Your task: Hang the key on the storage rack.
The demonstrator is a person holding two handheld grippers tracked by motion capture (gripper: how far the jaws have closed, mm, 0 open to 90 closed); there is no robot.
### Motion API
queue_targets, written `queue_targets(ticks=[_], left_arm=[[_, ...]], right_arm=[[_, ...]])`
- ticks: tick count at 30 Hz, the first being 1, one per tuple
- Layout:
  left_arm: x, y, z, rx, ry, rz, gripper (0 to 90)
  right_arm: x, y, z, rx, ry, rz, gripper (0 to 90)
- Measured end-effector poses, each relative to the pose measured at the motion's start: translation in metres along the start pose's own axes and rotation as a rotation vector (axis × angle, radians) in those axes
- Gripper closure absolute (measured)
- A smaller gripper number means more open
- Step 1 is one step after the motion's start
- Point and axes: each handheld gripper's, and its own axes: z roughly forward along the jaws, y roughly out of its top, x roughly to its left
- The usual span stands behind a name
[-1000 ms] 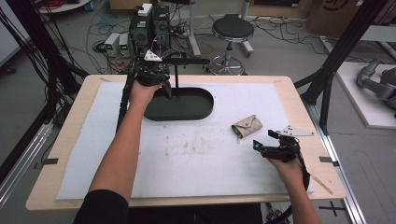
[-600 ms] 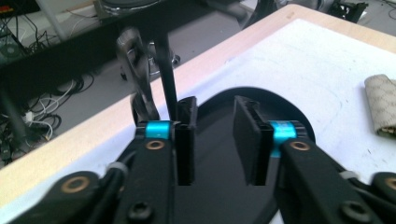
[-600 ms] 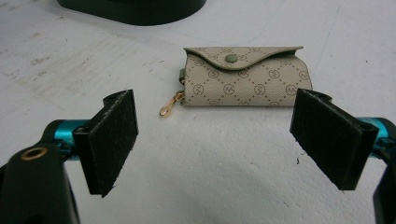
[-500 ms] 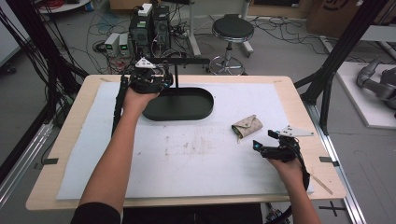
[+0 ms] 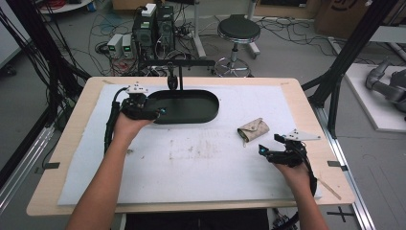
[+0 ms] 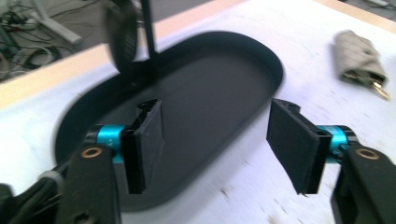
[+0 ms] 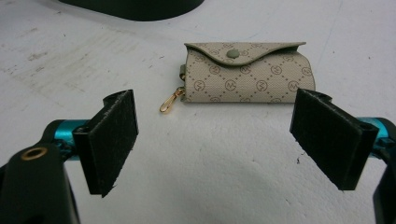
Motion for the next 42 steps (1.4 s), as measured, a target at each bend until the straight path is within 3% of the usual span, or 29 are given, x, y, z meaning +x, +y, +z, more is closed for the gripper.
queue_targets(ticks=[4, 5, 10, 18, 22, 24, 30, 42], left_arm=[[-0.009, -0.015, -0.008, -0.005, -0.002, 0.015, 32.6], [-0.013, -0.024, -0.014, -0.023, -0.004, -0.001, 31.8], [-0.022, -0.041, -0.022, -0.040, -0.008, -0.005, 29.2], [-0.026, -0.080, -0.024, 0.007, 0.004, -0.004, 22.4], [-0.026, -0.087, -0.024, 0.014, 0.026, -0.004, 21.9], [-0.028, -0.095, -0.025, -0.012, 0.016, -0.032, 21.9], [-0.027, -0.109, -0.026, 0.010, 0.013, -0.034, 21.0], [-0.024, -0.111, -0.028, -0.018, 0.030, -0.043, 20.0]], right_arm=[[0.000, -0.001, 0.001, 0.004, -0.001, 0.001, 15.5], [0.000, -0.001, 0.001, 0.005, -0.002, 0.000, 15.5], [-0.001, -0.001, 0.001, 0.006, -0.005, 0.001, 15.5], [-0.002, -0.003, 0.003, 0.017, -0.013, 0.000, 15.5], [-0.002, -0.002, 0.005, 0.023, -0.015, -0.003, 15.5], [-0.003, -0.003, 0.007, 0.032, -0.018, 0.000, 15.5], [-0.005, -0.003, 0.009, 0.034, -0.026, 0.008, 15.5], [-0.004, -0.003, 0.011, 0.043, -0.031, 0.005, 15.5]])
